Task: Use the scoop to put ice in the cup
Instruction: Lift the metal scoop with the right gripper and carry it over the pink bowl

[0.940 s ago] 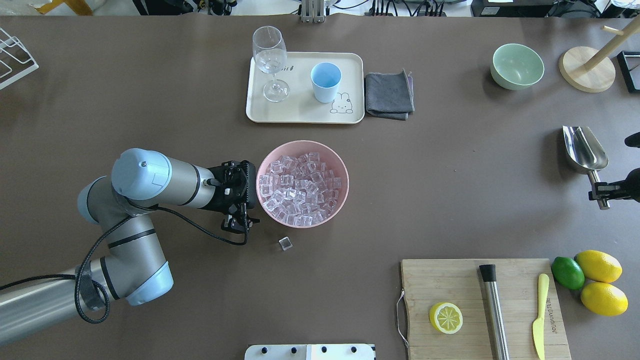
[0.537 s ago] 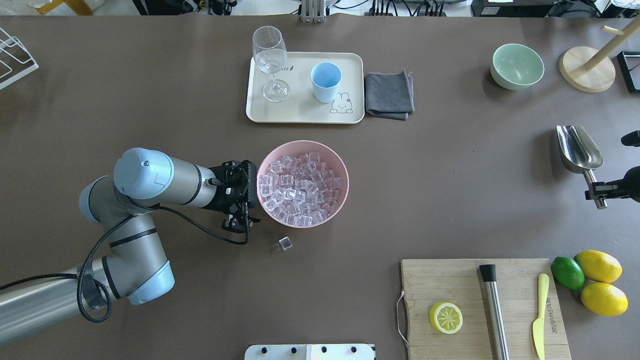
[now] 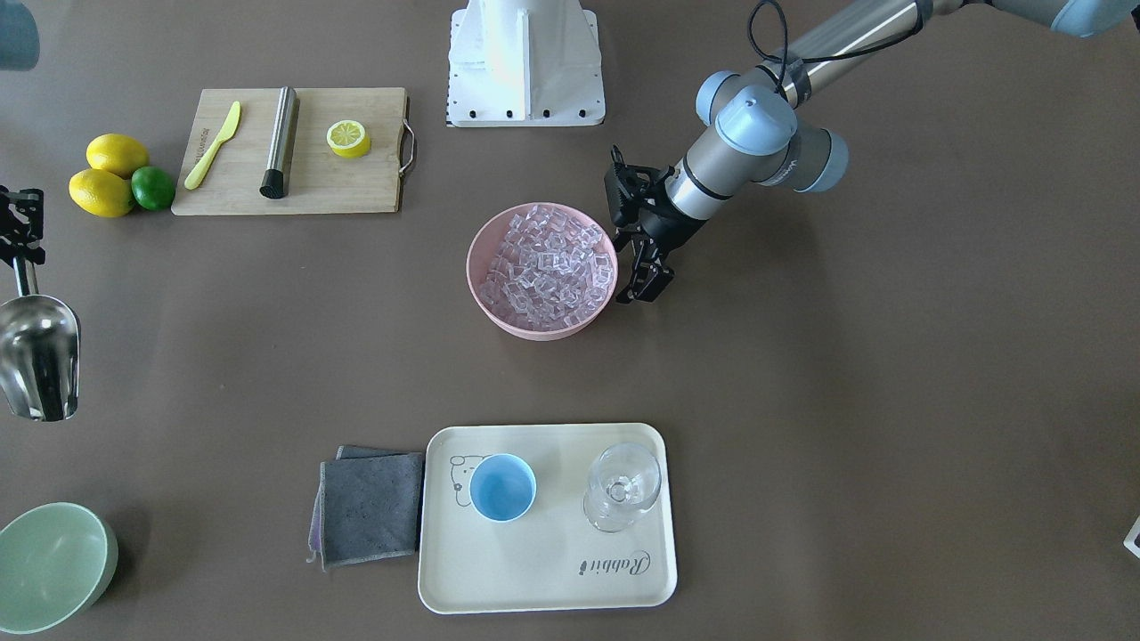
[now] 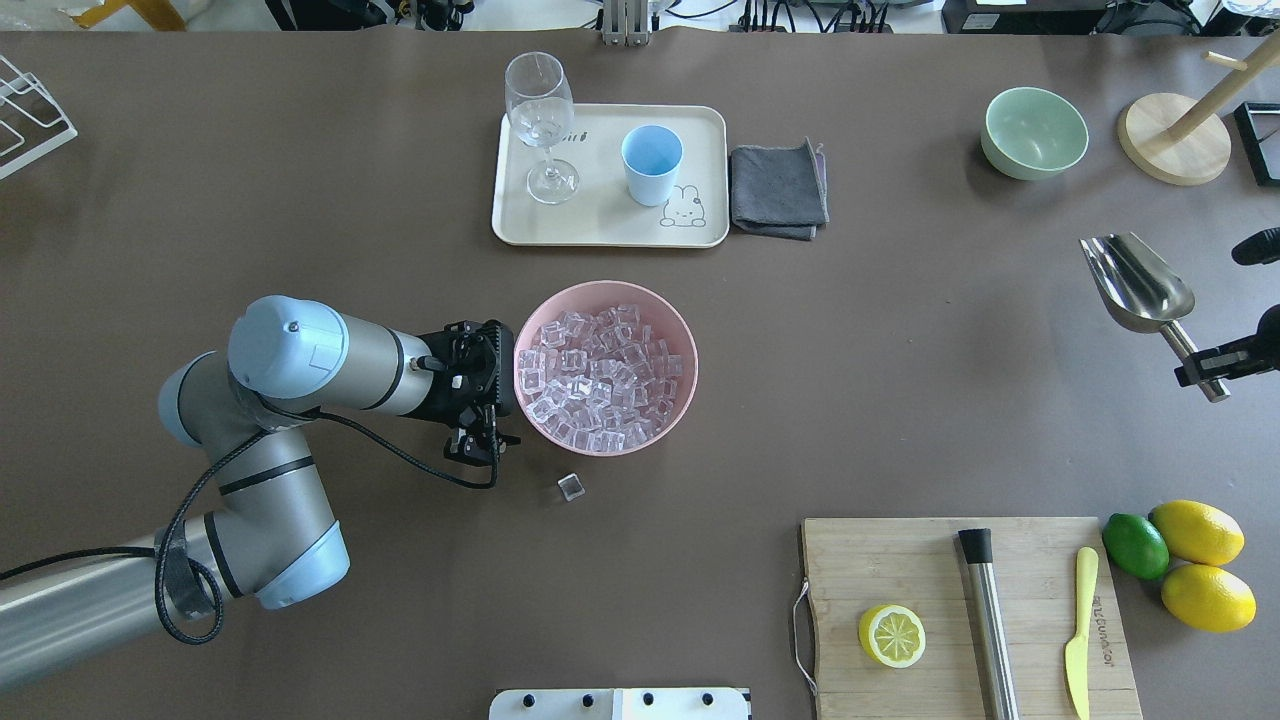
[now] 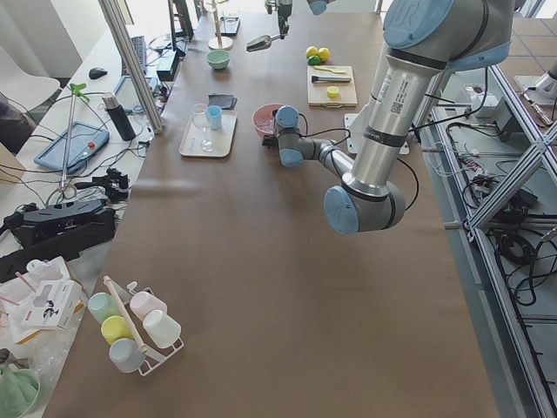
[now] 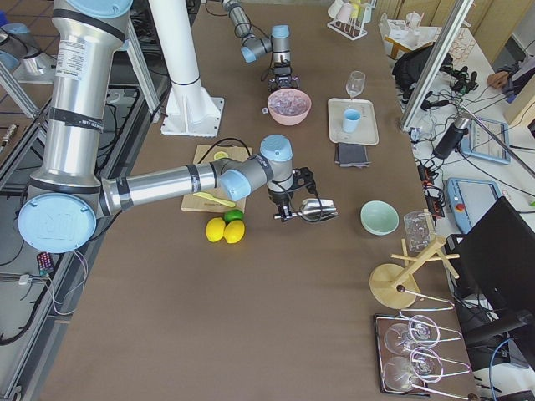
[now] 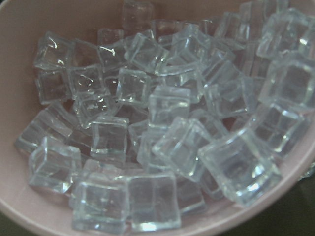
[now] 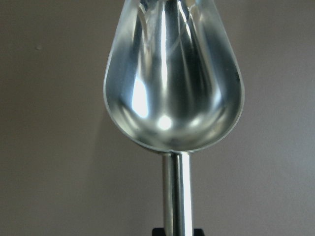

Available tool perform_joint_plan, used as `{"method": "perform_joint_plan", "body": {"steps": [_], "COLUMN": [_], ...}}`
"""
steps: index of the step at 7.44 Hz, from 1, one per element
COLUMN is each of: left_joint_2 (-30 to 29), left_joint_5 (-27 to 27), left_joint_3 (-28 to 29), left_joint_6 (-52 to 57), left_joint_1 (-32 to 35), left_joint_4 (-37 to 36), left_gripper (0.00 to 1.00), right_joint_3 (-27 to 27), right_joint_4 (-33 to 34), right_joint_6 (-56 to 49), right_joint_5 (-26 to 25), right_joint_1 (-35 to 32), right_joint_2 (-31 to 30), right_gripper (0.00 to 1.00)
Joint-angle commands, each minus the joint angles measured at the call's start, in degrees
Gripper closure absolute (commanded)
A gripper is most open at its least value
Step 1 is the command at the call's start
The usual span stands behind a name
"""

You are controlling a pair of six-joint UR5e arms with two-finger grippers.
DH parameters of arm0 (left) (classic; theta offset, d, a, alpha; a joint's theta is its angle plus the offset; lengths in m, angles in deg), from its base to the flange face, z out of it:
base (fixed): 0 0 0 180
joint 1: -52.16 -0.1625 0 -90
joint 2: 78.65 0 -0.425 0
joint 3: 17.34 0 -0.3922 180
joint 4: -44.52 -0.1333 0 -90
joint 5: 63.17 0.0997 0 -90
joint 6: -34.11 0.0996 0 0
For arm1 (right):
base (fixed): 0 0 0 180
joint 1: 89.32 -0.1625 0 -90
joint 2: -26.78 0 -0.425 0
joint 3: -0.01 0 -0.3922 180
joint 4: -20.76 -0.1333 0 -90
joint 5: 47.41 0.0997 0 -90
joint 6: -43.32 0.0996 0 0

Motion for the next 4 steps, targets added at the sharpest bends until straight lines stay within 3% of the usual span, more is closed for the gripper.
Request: {"method": "perform_joint_plan", "body": {"steps": [1, 4], "left_joint_2": [-0.4, -0.4], "left_joint_5": [0.0, 0.0], "left_joint_3": [0.1, 0.1], "left_joint_6": [0.0, 0.0], "left_joint_1": [0.0, 0.0], "left_joint_4": [0.0, 0.0], "left_gripper": [0.01, 0.01], "right_joint_3": [0.6, 2.3], "right_joint_4": [3.1, 8.5], "right_joint_6": [-17.0, -27.8], "right_joint_5": [1.1, 6.6], "right_joint_1": [-3.1, -4.8], "right_joint_2": [3.1, 7.2], "right_gripper": [1.00, 1.00]}}
